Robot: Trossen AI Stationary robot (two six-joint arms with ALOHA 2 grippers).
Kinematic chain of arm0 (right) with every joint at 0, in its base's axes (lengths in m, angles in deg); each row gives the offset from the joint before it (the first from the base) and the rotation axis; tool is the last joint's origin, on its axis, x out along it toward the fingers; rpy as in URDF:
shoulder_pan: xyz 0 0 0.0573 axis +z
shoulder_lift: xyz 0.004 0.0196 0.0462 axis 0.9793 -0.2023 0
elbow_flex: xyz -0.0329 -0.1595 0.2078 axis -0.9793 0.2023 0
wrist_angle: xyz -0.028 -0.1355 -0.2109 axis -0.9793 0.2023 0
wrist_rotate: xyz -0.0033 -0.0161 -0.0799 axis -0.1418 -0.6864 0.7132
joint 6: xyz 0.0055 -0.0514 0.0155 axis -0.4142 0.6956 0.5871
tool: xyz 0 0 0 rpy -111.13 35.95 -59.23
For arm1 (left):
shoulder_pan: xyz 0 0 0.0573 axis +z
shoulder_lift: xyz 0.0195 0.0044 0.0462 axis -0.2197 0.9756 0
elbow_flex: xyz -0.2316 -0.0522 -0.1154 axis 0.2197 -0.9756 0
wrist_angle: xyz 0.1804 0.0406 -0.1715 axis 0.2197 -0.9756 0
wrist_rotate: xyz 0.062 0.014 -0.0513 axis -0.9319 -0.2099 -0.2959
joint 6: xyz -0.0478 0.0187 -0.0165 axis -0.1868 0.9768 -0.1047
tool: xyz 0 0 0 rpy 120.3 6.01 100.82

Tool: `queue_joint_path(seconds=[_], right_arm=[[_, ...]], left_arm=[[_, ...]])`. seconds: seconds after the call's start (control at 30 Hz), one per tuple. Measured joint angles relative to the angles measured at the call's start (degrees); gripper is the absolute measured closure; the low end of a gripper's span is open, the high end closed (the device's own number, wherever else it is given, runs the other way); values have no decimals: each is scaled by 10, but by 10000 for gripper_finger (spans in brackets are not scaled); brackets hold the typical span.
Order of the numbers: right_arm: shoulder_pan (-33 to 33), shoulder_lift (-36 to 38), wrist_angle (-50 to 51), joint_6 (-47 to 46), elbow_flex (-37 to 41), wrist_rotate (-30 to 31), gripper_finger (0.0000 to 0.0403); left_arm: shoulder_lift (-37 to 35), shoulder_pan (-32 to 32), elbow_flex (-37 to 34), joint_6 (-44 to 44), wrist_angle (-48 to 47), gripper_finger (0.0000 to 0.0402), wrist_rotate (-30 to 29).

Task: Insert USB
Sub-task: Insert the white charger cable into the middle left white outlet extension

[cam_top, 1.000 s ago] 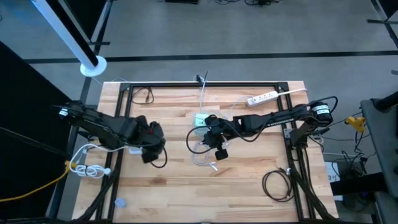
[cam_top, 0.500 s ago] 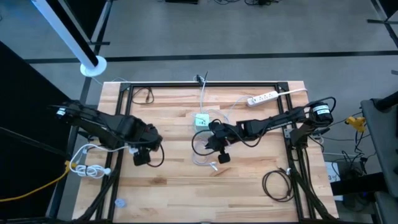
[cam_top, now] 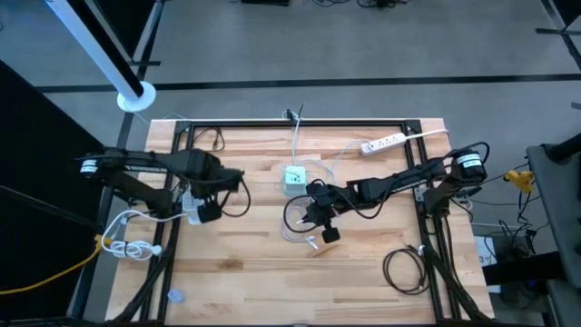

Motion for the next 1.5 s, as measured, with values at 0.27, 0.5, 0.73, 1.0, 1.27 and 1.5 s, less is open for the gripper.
queue_joint_path(seconds=[0.27, 0.5, 0.73, 1.0, 1.27, 1.5], right_arm=[[0, 0, -8, 5, 1, 0, 395], [0, 0, -4, 0, 5, 0, 395], [0, 0, -4, -5, 7, 0, 395], [0, 0, -6, -6, 8, 0, 395], [0, 0, -7, -14, 8, 0, 395], [0, 0, -9, -15, 8, 0, 395]], left_arm=[[0, 65, -14, 37, 1, 59, 1], [-1, 66, -49, 77, 1, 29, 56], [-10, 65, -94, 93, 1, 45, 59], [-12, 61, -155, 82, 1, 67, 61], [-26, 39, -175, 60, 5, 104, 46], [-46, -4, -144, -34, 73, 107, 24]])
